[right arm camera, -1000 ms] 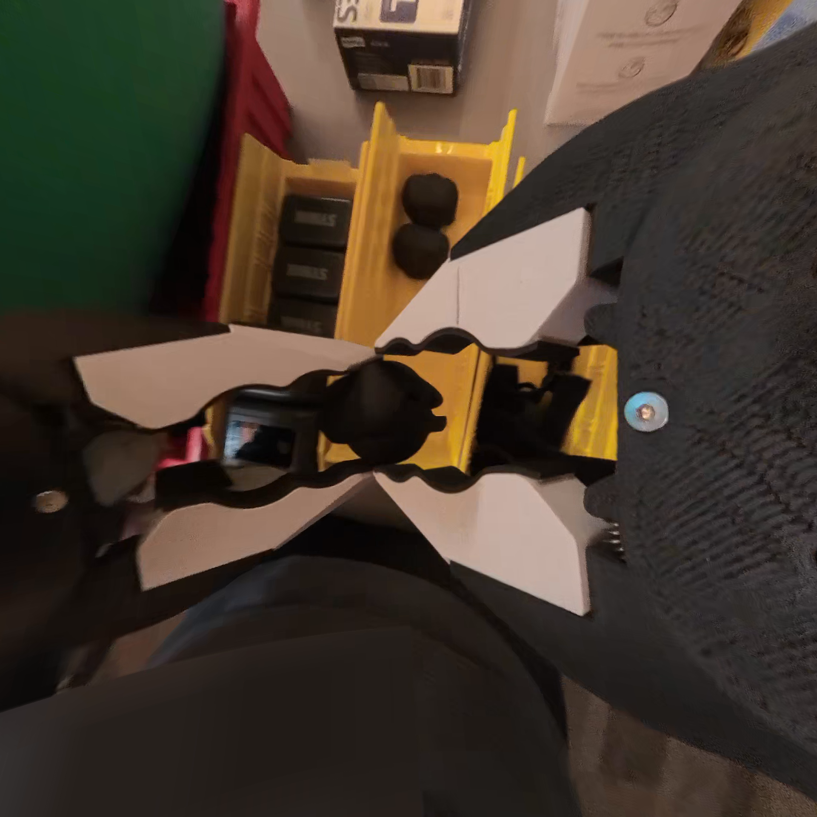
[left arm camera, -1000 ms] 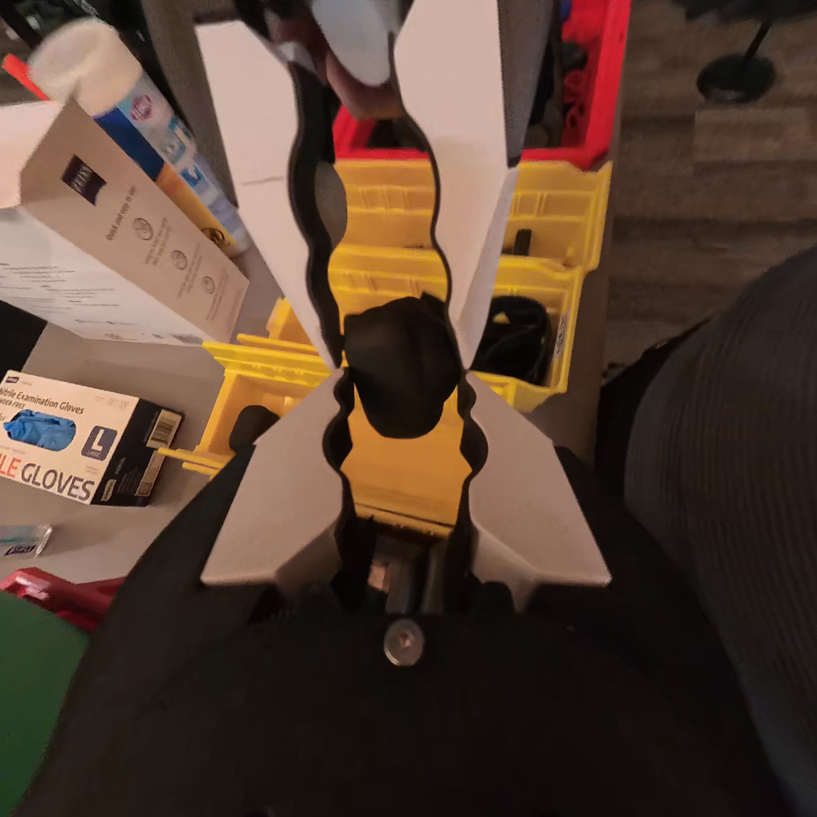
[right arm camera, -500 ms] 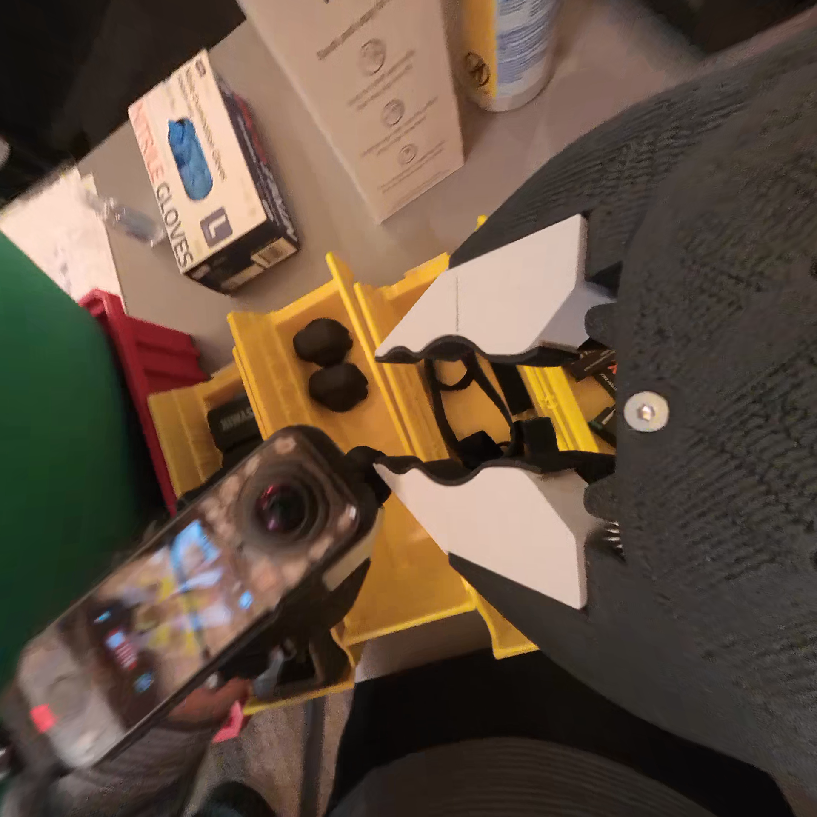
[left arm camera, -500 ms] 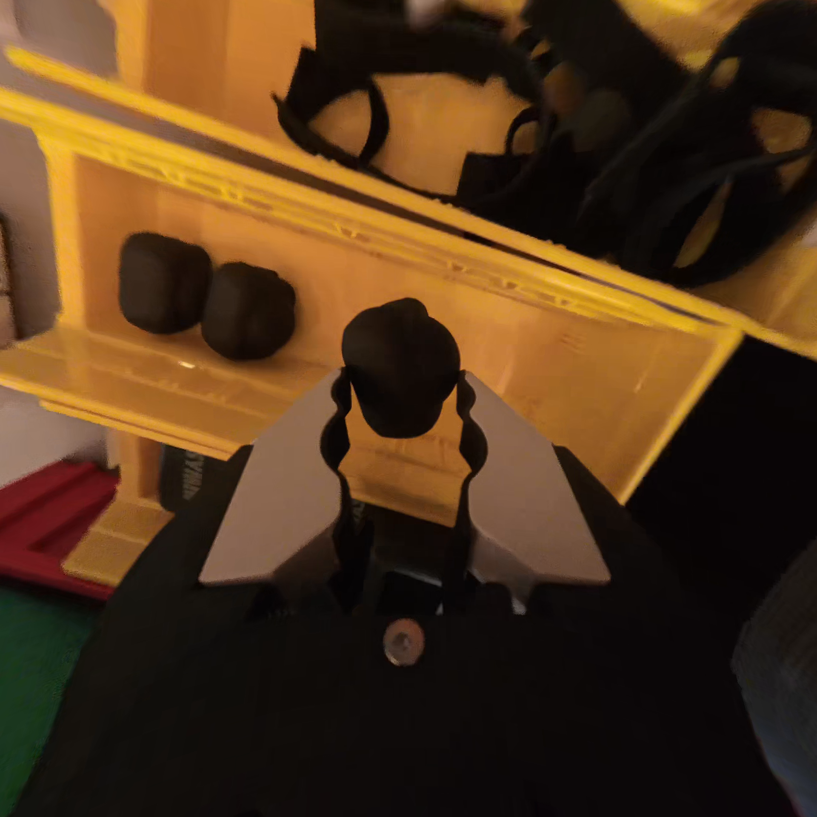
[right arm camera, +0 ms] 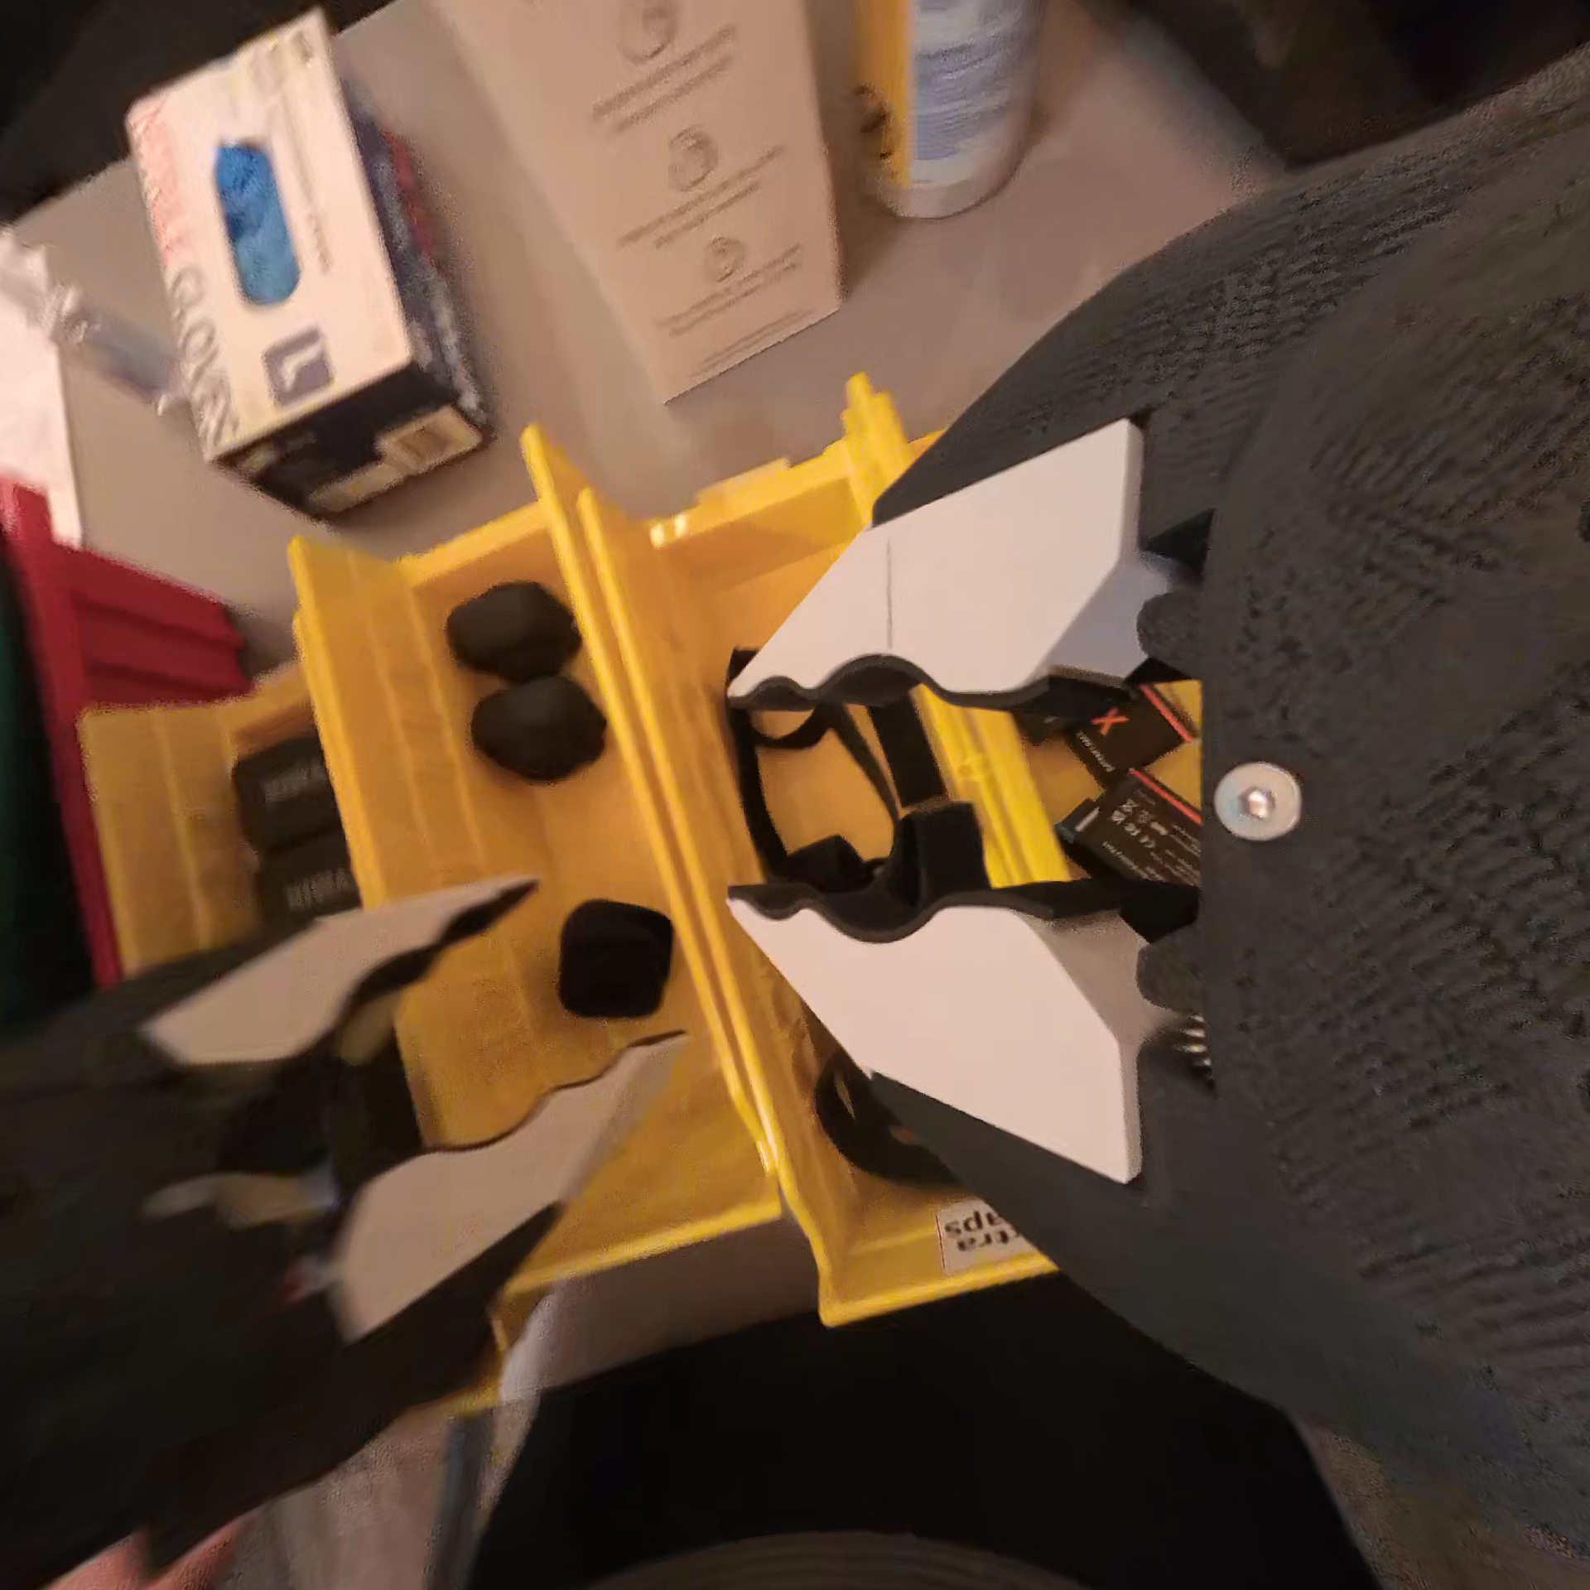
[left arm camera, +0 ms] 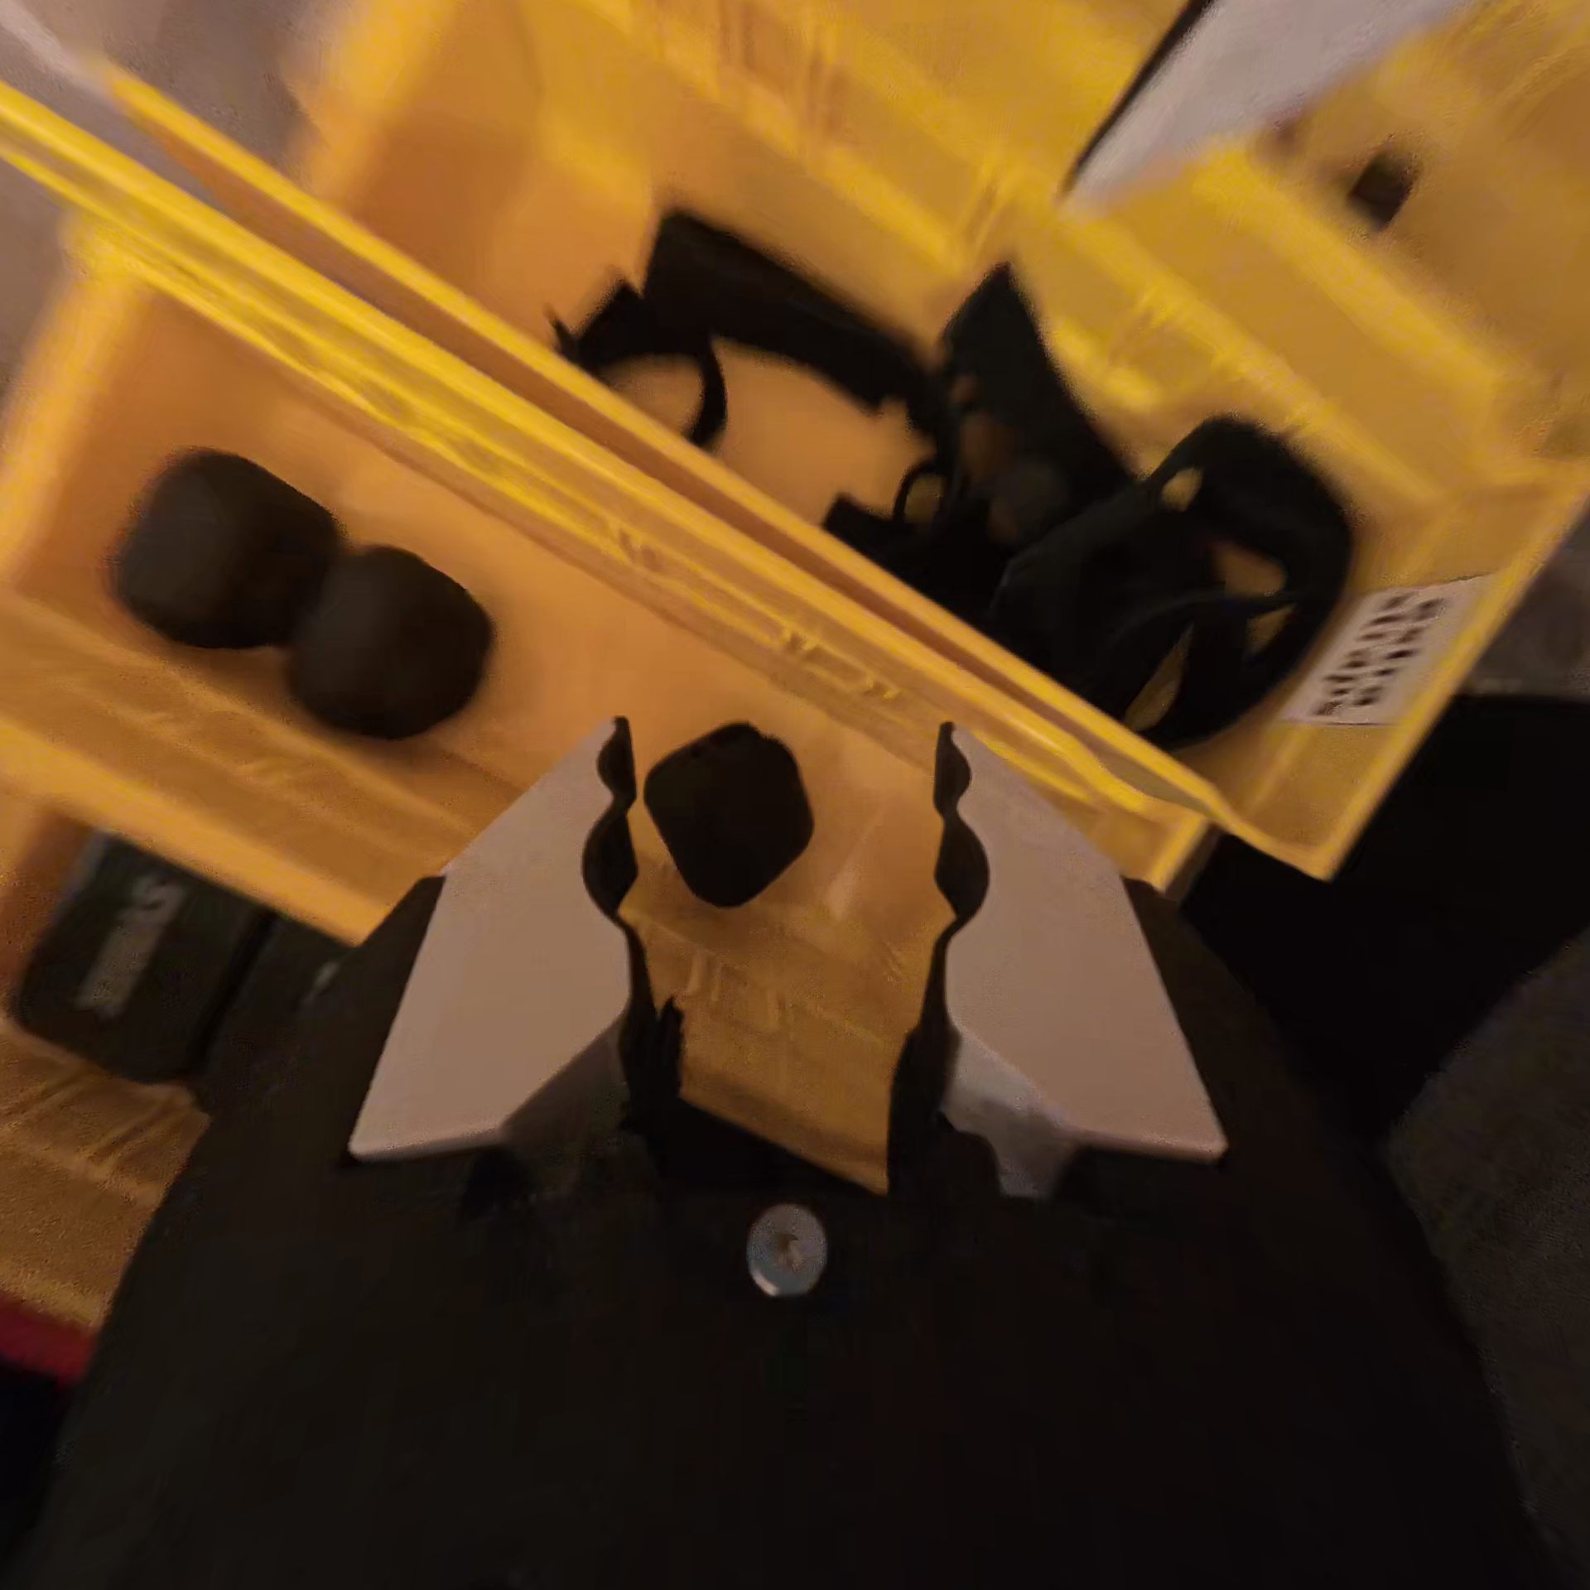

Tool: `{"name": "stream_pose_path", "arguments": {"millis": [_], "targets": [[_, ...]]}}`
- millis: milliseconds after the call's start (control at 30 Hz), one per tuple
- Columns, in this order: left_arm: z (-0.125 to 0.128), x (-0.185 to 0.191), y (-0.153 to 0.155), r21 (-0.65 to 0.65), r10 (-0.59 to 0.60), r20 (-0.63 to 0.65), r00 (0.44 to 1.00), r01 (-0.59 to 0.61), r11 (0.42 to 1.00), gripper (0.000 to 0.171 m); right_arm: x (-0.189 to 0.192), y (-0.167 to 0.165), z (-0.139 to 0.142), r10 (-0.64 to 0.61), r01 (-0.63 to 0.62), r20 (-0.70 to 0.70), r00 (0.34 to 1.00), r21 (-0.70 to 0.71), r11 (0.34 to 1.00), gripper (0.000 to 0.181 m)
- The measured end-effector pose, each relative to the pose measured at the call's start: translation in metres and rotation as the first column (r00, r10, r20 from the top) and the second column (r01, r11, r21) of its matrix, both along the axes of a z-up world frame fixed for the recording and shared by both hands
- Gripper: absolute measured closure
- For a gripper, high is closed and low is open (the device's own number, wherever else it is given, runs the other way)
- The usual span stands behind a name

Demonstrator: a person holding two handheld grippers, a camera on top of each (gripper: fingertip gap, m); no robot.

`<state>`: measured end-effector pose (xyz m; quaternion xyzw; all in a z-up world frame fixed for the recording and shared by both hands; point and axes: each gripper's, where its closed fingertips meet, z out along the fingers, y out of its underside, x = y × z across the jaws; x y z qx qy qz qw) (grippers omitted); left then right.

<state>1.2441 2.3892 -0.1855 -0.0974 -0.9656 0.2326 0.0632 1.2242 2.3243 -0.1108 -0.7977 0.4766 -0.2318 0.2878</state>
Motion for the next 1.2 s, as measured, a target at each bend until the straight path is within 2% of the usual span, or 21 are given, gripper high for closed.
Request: {"name": "stream_pose_path", "arguments": {"millis": [67, 133, 267, 367, 500, 567, 667, 767, 833, 933, 967, 1033, 1200], "targets": [[0.042, 0.001, 0.01, -0.196, 0.039, -0.061, 0.997, -0.05, 0.979, 0.102, 0.005, 0.023, -0.006, 0.123, -0.124, -0.032, 0.992, -0.027, 0.992, 0.142], [0.074, 0.008, 0.026, -0.331, 0.089, -0.104, 0.991, -0.119, 0.936, 0.109, 0.01, 0.049, -0.017, 0.245, -0.25, -0.098, 0.965, -0.038, 0.968, 0.141], [0.098, 0.017, 0.056, -0.416, 0.134, -0.106, 0.985, -0.166, 0.894, 0.11, 0.026, 0.078, -0.047, 0.419, -0.446, -0.211, 0.883, -0.1, 0.889, 0.137], [0.102, 0.018, 0.078, -0.433, 0.172, -0.105, 0.979, -0.201, 0.879, 0.111, 0.039, 0.086, -0.072, 0.462, -0.518, -0.318, 0.828, -0.117, 0.847, 0.133], [0.097, 0.022, 0.104, -0.426, 0.236, -0.125, 0.964, -0.267, 0.864, 0.113, 0.047, 0.097, -0.099, 0.438, -0.517, -0.452, 0.777, -0.06, 0.854, 0.122], [0.095, 0.024, 0.112, -0.424, 0.267, -0.149, 0.952, -0.305, 0.853, 0.114, 0.054, 0.098, -0.107, 0.385, -0.478, -0.507, 0.771, -0.061, 0.876, 0.117], [0.096, 0.026, 0.12, -0.429, 0.291, -0.193, 0.937, -0.347, 0.834, 0.115, 0.053, 0.101, -0.116, 0.331, -0.418, -0.611, 0.719, 0.001, 0.909, 0.116], [0.1, 0.025, 0.124, -0.444, 0.296, -0.21, 0.932, -0.361, 0.82, 0.116, 0.049, 0.094, -0.129, 0.261, -0.342, -0.733, 0.629, 0.041, 0.939, 0.119], [0.1, 0.023, 0.125, -0.445, 0.292, -0.215, 0.932, -0.36, 0.82, 0.116, 0.043, 0.09, -0.139, 0.229, -0.306, -0.809, 0.541, 0.065, 0.95, 0.119], [0.102, 0.022, 0.125, -0.453, 0.287, -0.211, 0.934, -0.354, 0.818, 0.116, 0.034, 0.094, -0.148, 0.19, -0.203, -0.886, 0.423, 0.112, 0.973, 0.128], [0.103, 0.022, 0.124, -0.457, 0.286, -0.211, 0.935, -0.353, 0.816, 0.116, 0.036, 0.094, -0.147, 0.189, -0.197, -0.885, 0.426, 0.113, 0.974, 0.132], [0.106, 0.02, 0.123, -0.477, 0.278, -0.222, 0.934, -0.353, 0.805, 0.118, 0.039, 0.092, -0.143, 0.2, -0.226, -0.854, 0.48, 0.099, 0.969, 0.135], [0.109, 0.014, 0.116, -0.522, 0.251, -0.276, 0.928, -0.364, 0.772, 0.12, 0.049, 0.091, -0.107, 0.228, -0.146, -0.682, 0.695, 0.176, 0.973, 0.139]]}}
